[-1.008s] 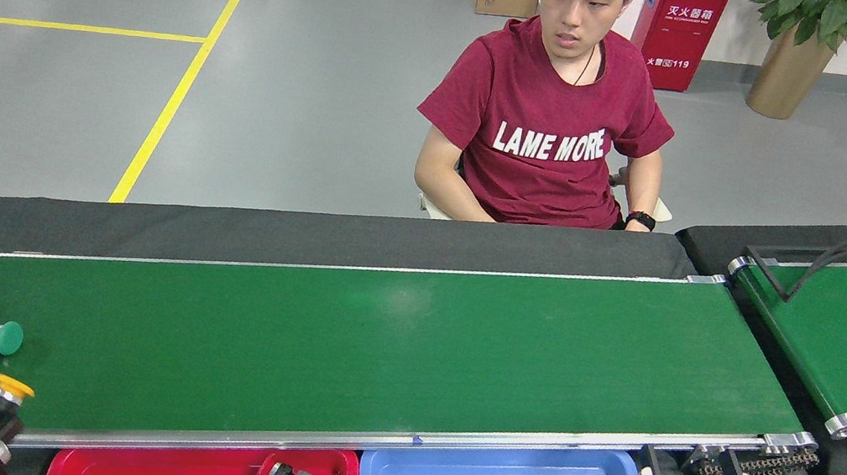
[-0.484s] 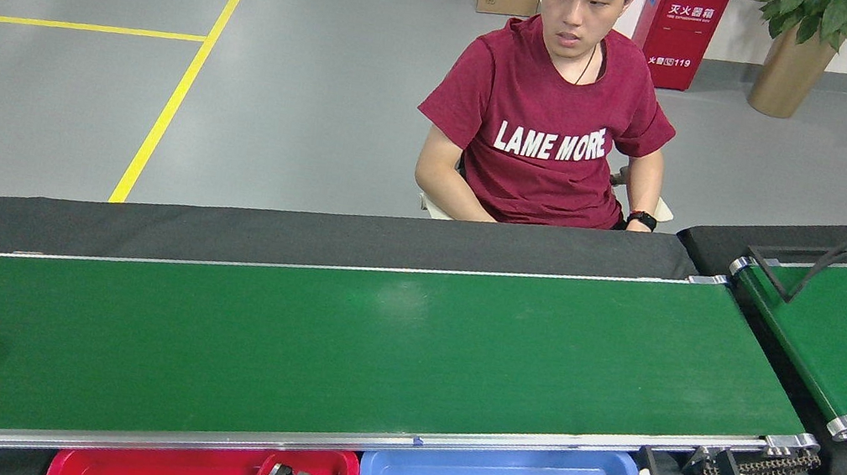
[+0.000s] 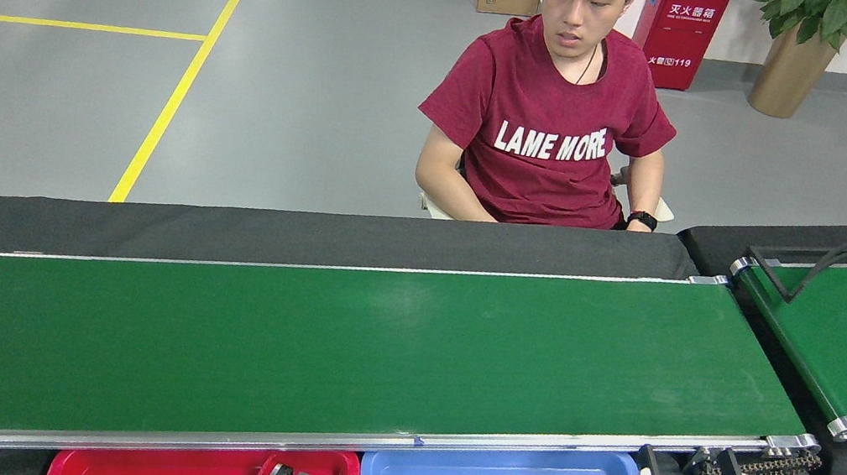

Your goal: Pick switch part from conveyor to tray

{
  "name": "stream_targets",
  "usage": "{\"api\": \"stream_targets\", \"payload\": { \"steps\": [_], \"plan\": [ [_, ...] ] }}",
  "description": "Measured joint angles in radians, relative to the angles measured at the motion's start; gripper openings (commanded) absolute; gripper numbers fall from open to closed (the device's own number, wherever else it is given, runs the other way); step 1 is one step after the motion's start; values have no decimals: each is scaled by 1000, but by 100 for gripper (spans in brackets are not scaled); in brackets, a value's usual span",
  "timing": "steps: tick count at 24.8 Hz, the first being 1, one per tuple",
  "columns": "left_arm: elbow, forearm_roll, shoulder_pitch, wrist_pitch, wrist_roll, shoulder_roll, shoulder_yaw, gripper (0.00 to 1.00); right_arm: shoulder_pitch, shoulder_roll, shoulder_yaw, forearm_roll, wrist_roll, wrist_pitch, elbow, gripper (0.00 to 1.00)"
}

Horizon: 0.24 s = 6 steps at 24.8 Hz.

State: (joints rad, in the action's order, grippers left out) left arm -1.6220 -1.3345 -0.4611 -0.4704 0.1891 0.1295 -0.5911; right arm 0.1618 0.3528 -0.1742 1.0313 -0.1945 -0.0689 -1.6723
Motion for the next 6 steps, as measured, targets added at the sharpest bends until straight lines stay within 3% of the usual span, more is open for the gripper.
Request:
{"api": "stream_targets", "payload": {
  "steps": [6],
  "plan": [
    [2,0,17,1,0,6,1,100,-1,0,0,0,-1,-3,-15,99]
  ]
}}
